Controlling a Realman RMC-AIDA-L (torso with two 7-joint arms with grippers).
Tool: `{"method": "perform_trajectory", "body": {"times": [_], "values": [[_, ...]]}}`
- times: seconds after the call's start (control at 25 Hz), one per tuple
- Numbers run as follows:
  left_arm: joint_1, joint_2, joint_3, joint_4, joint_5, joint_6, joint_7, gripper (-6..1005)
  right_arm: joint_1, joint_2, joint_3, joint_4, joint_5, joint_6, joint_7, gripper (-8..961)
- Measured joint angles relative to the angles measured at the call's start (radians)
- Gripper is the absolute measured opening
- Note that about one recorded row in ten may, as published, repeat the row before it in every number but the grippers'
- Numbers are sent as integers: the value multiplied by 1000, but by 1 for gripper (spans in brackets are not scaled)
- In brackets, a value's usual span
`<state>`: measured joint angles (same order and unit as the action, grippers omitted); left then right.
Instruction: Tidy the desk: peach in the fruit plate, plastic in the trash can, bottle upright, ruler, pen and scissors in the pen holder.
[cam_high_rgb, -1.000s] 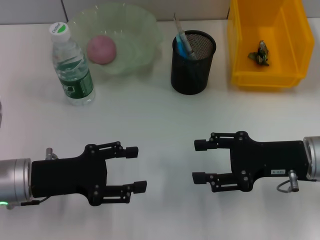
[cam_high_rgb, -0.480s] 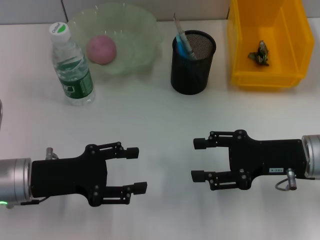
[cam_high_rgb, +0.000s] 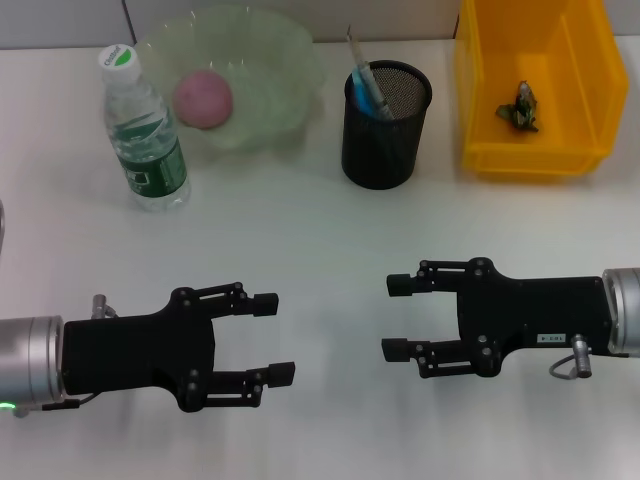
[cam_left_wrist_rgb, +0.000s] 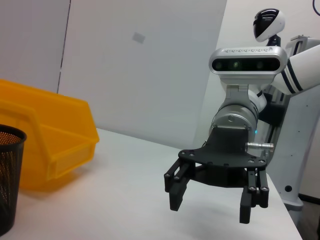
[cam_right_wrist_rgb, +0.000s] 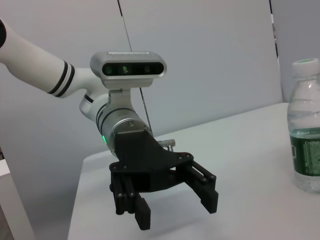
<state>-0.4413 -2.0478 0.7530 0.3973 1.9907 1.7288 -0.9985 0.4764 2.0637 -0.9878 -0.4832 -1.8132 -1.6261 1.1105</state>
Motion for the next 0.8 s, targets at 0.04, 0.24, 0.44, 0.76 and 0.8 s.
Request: {"method": "perform_trajectory", "body": {"times": [0.04, 0.24, 0.44, 0.76, 0.8], "values": [[1, 0, 0, 0, 0, 0, 0, 788, 2, 1, 0, 0, 0, 0, 0, 741], [3, 0, -1, 0, 0, 0, 0, 788, 8, 4, 0, 2, 0, 0, 0, 741], [3, 2, -1, 0, 1, 0, 0, 788, 10, 7, 0, 3, 0, 1, 0, 741], [1, 3, -1, 0, 2, 0, 0, 788, 10, 9, 0, 3, 0, 3, 0, 741], [0, 3, -1, 0, 2, 0, 0, 788, 10, 9, 0, 3, 0, 3, 0, 741]]}}
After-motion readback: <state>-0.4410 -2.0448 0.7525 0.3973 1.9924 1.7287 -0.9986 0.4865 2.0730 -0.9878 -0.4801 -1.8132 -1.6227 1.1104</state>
